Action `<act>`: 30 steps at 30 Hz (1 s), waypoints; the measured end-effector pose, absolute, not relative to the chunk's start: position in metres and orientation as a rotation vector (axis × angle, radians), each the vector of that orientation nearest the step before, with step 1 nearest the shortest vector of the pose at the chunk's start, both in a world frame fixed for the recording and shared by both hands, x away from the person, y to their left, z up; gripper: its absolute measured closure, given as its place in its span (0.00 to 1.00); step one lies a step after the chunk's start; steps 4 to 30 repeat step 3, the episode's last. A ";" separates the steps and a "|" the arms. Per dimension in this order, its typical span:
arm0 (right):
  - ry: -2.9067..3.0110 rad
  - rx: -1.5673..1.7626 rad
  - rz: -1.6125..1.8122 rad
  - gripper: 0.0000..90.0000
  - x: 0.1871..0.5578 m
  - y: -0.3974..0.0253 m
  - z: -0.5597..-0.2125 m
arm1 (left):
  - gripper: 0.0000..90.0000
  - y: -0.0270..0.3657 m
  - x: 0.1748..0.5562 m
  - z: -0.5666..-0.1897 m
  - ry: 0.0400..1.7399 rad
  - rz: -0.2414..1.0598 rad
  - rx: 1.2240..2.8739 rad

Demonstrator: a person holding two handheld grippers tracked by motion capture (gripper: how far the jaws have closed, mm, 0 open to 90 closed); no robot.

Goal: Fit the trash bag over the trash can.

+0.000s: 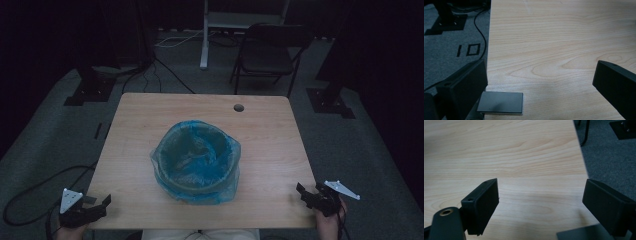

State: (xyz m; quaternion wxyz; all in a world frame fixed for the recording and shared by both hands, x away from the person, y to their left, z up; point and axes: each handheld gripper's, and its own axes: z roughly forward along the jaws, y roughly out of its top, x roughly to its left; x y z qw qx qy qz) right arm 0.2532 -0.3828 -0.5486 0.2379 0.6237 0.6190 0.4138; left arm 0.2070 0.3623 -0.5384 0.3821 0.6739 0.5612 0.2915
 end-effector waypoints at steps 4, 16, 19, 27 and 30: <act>1.668 1.733 1.164 0.15 0.252 -0.387 -0.549 | 0.00 0.360 0.206 -0.538 1.424 0.759 1.723; 1.668 1.733 1.164 0.15 0.252 -0.387 -0.549 | 0.00 0.360 0.206 -0.538 1.424 0.759 1.723; 1.668 1.733 1.164 0.15 0.252 -0.387 -0.549 | 0.00 0.360 0.206 -0.538 1.424 0.759 1.723; 1.668 1.733 1.164 0.15 0.252 -0.387 -0.549 | 0.00 0.360 0.206 -0.538 1.424 0.759 1.723; 1.668 1.733 1.164 0.15 0.252 -0.387 -0.549 | 0.00 0.360 0.206 -0.538 1.424 0.759 1.723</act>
